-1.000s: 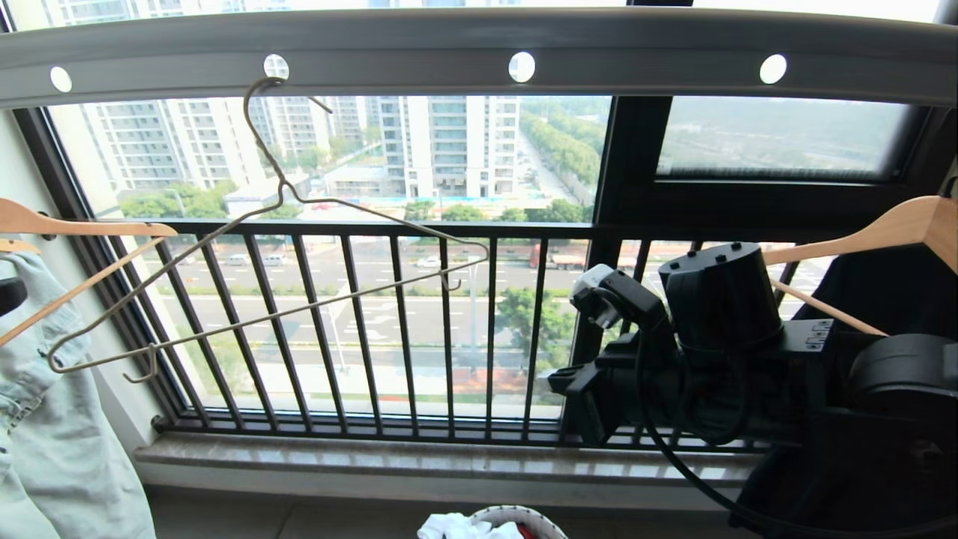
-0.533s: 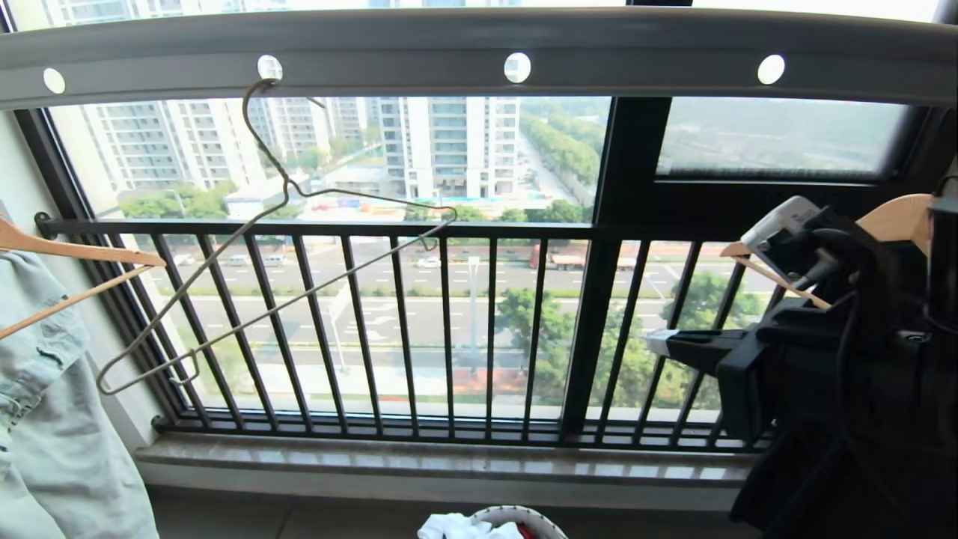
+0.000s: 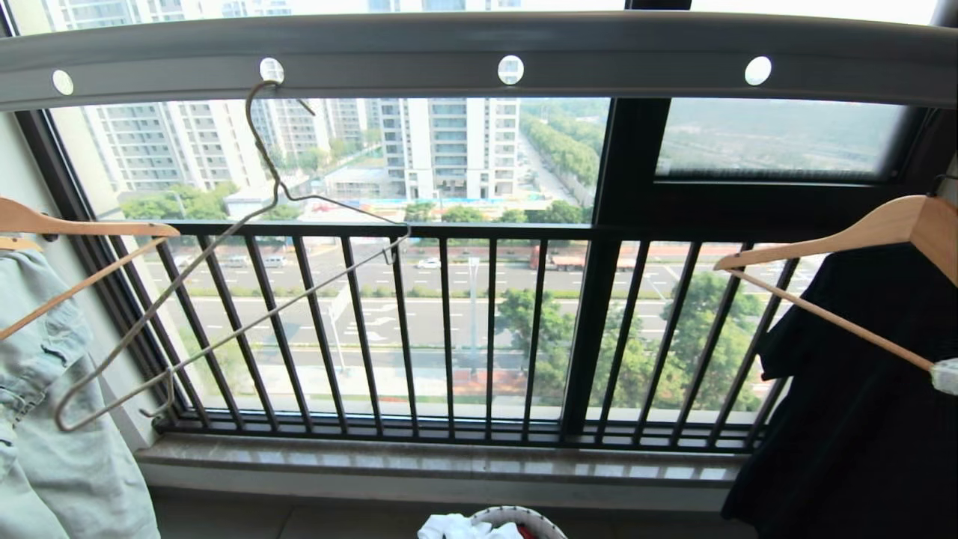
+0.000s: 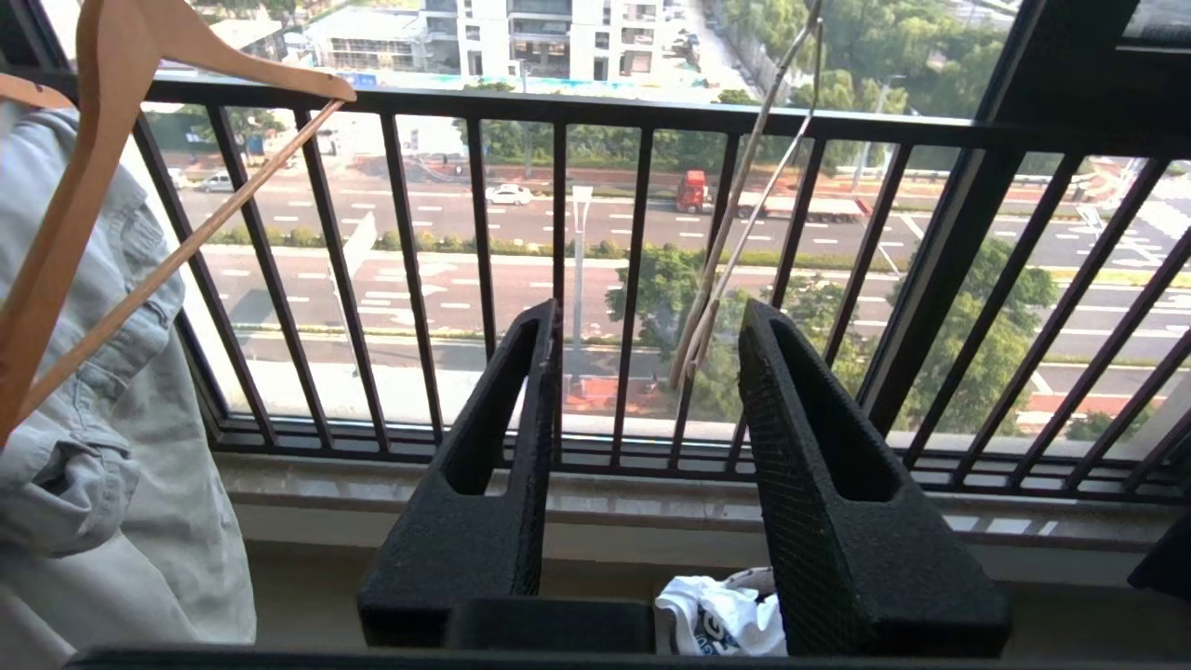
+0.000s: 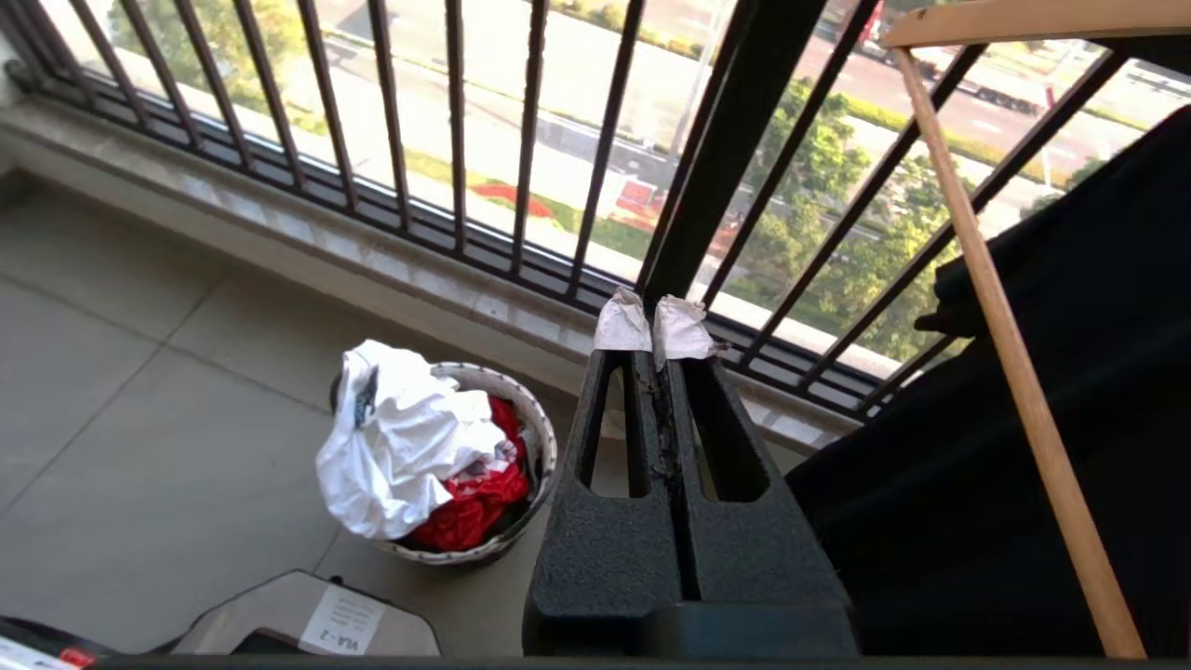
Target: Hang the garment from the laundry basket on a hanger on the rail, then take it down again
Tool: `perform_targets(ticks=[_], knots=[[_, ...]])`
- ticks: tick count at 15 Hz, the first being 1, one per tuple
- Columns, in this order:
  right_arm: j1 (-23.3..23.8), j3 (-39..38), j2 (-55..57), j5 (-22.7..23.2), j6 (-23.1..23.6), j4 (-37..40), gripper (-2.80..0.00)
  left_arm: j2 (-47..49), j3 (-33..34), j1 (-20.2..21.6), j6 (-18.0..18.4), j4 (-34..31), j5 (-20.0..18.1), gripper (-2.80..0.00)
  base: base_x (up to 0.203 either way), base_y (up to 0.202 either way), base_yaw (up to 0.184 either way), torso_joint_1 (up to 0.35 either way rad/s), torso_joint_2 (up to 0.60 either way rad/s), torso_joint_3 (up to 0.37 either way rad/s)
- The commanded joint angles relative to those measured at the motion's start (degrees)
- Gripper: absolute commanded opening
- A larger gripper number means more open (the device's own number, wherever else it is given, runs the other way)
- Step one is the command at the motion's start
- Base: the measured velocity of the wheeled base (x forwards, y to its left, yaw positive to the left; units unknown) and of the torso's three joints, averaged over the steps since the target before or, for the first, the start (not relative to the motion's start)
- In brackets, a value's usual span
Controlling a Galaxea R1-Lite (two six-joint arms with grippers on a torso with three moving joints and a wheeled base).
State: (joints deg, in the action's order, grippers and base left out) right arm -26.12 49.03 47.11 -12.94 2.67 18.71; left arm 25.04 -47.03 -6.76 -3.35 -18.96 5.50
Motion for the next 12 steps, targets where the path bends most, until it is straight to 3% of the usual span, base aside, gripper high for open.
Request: perform_targets(ticks=[1,4,8,12], knots=[[6.79,0.27,-10.71,-1.04,0.03,0.78,-2.80,-3.78,1.16,3.87,-0.01,-0.12,0.19,-2.80,0.000,0.000,0.000,0.000,0.00,0.000],[16.04,2.35,-19.95,-7.52,0.52,3.68,-2.80,-10.01,5.52,7.42,0.28,-0.19,0.24,-2.80,0.000,0.000,0.000,0.000,0.00,0.000],[17.81,1.10,-29.81,-9.11,1.29,10.45,-2.80,-16.43,14.76,7.61,0.97,-0.04,0.22,-2.80,0.000,0.000,0.000,0.000,0.00,0.000],[18.16,-4.77,-31.16,-11.76,-3.00,13.89,-2.80,-23.32,27.19,6.65,3.89,0.11,-2.19,-2.80,0.000,0.000,0.000,0.000,0.00,0.000]])
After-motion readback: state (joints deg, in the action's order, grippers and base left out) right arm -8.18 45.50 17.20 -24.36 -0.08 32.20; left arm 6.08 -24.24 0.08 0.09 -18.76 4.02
